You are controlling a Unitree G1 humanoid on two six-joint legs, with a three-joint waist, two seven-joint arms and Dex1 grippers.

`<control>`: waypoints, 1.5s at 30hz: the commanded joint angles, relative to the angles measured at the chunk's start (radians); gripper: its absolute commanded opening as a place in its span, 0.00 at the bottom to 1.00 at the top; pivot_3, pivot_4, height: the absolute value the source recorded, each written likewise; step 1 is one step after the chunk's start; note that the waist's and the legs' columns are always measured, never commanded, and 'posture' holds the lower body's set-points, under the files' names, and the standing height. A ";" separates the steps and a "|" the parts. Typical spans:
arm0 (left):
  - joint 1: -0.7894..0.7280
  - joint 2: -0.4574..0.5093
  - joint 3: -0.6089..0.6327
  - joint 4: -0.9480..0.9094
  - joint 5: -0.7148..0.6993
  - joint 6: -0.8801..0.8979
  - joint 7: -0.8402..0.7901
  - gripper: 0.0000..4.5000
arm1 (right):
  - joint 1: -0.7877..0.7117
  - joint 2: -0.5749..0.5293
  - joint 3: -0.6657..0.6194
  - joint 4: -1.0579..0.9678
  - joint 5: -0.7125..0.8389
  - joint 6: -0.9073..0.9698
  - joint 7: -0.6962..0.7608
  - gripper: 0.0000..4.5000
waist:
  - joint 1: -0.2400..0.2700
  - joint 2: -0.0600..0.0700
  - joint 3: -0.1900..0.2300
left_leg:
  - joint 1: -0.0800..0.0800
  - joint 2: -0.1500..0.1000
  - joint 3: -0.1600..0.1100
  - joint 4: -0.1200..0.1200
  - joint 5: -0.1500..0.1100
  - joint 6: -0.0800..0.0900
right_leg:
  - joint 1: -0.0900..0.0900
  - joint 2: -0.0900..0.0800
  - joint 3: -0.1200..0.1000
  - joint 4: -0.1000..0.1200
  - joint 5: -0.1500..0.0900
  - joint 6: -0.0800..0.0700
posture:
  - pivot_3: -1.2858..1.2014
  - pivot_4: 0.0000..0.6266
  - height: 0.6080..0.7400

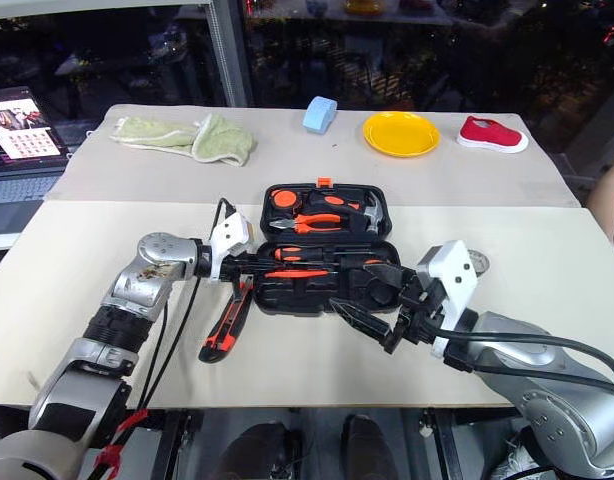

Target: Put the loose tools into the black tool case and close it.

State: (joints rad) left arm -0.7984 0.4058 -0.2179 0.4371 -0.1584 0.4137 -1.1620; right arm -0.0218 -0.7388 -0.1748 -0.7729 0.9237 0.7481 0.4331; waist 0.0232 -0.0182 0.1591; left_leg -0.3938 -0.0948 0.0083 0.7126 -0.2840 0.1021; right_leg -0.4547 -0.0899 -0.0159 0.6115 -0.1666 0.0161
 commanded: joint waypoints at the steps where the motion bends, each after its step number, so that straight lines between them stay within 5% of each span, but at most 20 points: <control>1: -0.004 0.008 -0.020 0.007 0.033 -0.061 0.001 0.01 | 0.001 0.000 -0.019 -0.029 0.000 -0.014 -0.001 1.00 | 0.000 0.000 0.000 | 0.000 0.000 0.000 0.000 0.000 0.000 | 0.000 0.000 0.000 0.000 0.000 0.000 | 0.52 0.24 0.94; 23: 0.058 0.051 -0.102 0.030 0.149 -0.240 0.002 0.01 | 0.002 0.005 -0.025 -0.029 0.006 -0.013 -0.009 1.00 | 0.002 0.000 0.000 | 0.002 0.000 0.000 0.000 0.000 0.000 | 0.002 -0.001 0.000 0.000 0.000 0.000 | 0.52 0.24 0.94; 34: 0.052 0.090 0.011 -0.072 0.028 -0.118 -0.030 0.01 | -0.013 -0.016 -0.024 -0.013 -0.002 -0.009 0.015 1.00 | -0.002 0.000 0.000 | 0.004 0.000 0.000 0.000 0.000 0.001 | 0.004 0.000 0.000 0.000 0.000 0.000 | 0.52 0.24 0.94; 37: 0.087 0.147 0.055 -0.184 -0.027 -0.009 -0.045 0.14 | -0.021 -0.048 -0.026 -0.001 -0.027 -0.016 0.051 1.00 | -0.011 0.000 0.000 | 0.002 0.000 0.000 0.000 0.000 0.001 | 0.000 0.000 0.001 0.002 0.000 0.000 | 0.52 0.24 0.94; 45: 0.287 0.407 0.303 -0.504 -0.187 0.266 -0.027 0.82 | -0.090 -0.110 -0.044 0.106 -0.067 -0.046 0.190 1.00 | -0.014 0.001 0.000 | 0.000 0.000 0.000 -0.001 0.000 0.000 | -0.002 0.000 0.000 0.000 0.000 0.000 | 0.52 0.24 0.94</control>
State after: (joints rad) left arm -0.5336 0.7771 0.0177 0.0040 -0.2981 0.6336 -1.1893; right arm -0.0963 -0.8378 -0.1914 -0.6679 0.8615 0.7326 0.5880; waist 0.0096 -0.0175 0.1594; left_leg -0.3936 -0.0947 0.0085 0.7115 -0.2846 0.1011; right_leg -0.4565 -0.0891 -0.0160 0.6116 -0.1667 0.0159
